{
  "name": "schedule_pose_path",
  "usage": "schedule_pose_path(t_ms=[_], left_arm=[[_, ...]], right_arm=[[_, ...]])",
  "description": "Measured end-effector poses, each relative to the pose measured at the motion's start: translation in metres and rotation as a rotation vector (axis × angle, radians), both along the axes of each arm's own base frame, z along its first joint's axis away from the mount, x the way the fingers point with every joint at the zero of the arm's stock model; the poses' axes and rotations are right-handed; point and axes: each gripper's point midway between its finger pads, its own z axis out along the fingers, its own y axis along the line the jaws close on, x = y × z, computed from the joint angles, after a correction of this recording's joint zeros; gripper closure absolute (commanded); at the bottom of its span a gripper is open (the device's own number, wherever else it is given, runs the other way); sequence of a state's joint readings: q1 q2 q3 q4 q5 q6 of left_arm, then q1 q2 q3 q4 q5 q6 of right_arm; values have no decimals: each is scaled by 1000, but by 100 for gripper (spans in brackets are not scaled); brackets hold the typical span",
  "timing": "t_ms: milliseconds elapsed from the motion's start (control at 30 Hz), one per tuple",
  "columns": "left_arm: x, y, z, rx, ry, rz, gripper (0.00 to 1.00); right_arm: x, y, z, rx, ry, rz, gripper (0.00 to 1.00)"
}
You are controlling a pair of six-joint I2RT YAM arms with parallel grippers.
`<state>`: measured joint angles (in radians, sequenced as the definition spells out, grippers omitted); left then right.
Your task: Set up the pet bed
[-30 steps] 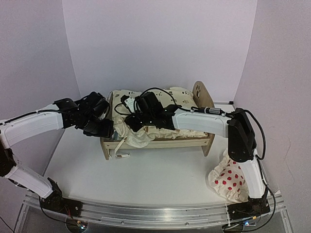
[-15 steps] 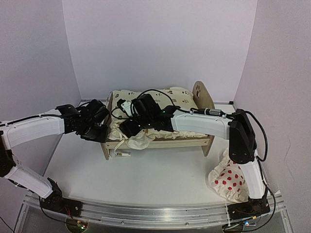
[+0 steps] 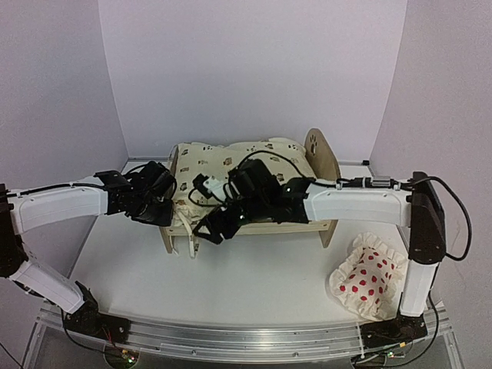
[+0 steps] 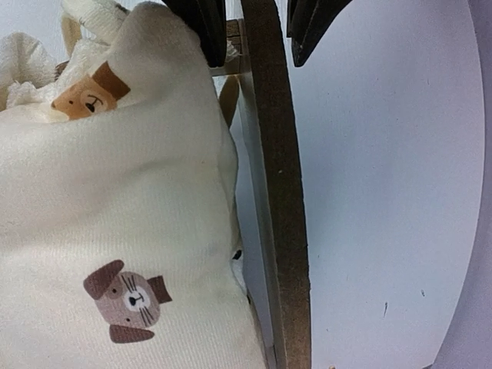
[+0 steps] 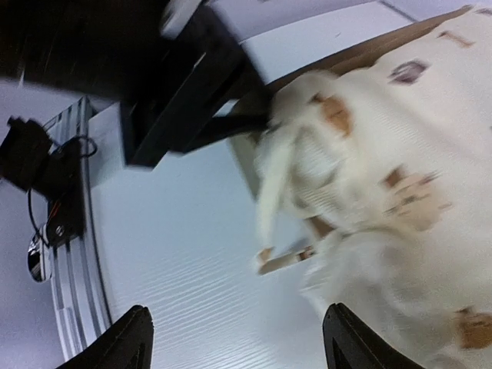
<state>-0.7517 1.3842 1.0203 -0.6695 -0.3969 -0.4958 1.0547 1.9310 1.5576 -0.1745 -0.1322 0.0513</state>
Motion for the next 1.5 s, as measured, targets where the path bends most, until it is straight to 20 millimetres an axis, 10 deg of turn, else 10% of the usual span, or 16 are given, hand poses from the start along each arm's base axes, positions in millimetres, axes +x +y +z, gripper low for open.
schedule_pose_path(t_ms=[267,600,1133,1500], left_arm=[[-2,2,4,-4,-6,-2,58],[-15,15,28,-32,-41,6,38],[-39,42,41,-52,-87,12,33],[-40,41,45,-61,-102,-6,34]], right_arm=[[-85,43,-92,-59,-1,210,40],[-31,74,-164,-52,-142,52,41],[28,105,-169,19,-365,-138,46],[38,119,-170,51,-430,-164,76]])
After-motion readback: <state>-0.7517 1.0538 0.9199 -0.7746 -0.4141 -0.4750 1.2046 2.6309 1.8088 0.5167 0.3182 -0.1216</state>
